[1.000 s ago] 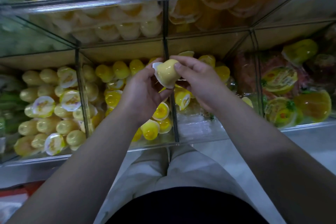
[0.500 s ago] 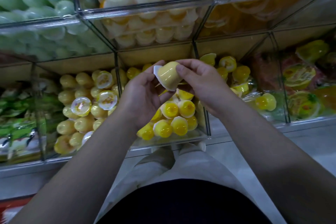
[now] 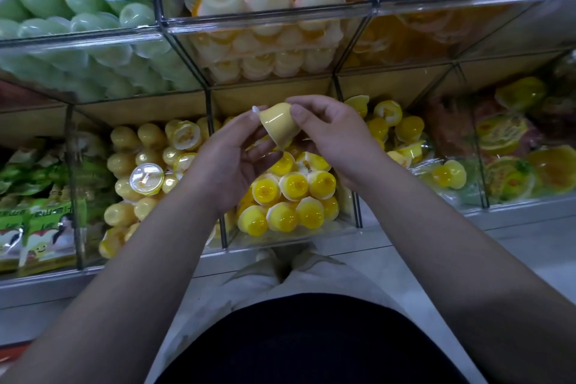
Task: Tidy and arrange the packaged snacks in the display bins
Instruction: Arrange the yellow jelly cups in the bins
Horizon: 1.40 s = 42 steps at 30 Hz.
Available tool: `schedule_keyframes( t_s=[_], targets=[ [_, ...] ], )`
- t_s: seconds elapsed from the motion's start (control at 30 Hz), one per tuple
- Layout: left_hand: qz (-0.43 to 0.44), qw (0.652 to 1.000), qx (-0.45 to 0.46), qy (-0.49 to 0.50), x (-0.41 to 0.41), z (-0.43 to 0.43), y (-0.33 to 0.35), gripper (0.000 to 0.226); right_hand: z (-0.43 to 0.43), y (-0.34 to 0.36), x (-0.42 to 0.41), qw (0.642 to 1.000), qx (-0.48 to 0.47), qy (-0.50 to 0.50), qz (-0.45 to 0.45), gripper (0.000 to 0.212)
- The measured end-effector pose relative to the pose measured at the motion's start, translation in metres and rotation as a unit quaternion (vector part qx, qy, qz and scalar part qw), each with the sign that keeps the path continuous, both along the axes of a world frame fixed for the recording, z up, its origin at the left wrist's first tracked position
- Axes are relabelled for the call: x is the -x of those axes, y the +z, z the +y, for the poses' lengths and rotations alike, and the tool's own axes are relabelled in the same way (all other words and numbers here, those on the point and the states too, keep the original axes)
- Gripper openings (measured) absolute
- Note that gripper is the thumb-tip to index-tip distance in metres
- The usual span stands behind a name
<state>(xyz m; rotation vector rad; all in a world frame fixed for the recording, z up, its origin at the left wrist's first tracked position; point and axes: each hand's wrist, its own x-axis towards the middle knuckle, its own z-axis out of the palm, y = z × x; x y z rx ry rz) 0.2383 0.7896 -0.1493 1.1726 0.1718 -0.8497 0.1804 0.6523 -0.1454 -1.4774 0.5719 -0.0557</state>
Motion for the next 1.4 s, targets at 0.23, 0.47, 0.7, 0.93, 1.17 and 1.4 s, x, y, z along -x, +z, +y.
schedule_keyframes(
  t_s=[0.23, 0.47, 0.7, 0.93, 1.17, 1.4],
  targets=[
    [-0.053, 0.998, -0.037, -0.002, 0.007, 0.005, -0.002, 0.01, 0.008, 0.002, 0.0, 0.998, -0.019, 0.06, 0.008, 0.011],
    [-0.06, 0.992, -0.099, 0.056, 0.009, 0.027, -0.013, 0.006, 0.028, -0.004, -0.003, 0.991, -0.007, 0.13, 0.04, 0.013],
    [-0.094, 0.982, -0.153, 0.057, -0.003, 0.071, -0.013, 0.009, 0.064, -0.012, -0.016, 0.986, 0.031, 0.147, 0.069, 0.016],
    [-0.088, 0.97, -0.224, 0.029, -0.021, 0.118, -0.03, 0.011, 0.114, -0.039, -0.03, 0.978, 0.131, 0.128, 0.098, 0.021],
    [-0.055, 0.968, -0.246, -0.02, -0.03, 0.147, -0.05, 0.011, 0.141, -0.063, -0.039, 0.957, 0.214, 0.149, 0.127, 0.034],
    [-0.04, 0.964, -0.252, -0.078, -0.04, 0.167, -0.068, 0.016, 0.159, -0.084, -0.044, 0.942, 0.253, 0.153, 0.161, 0.041]
  ],
)
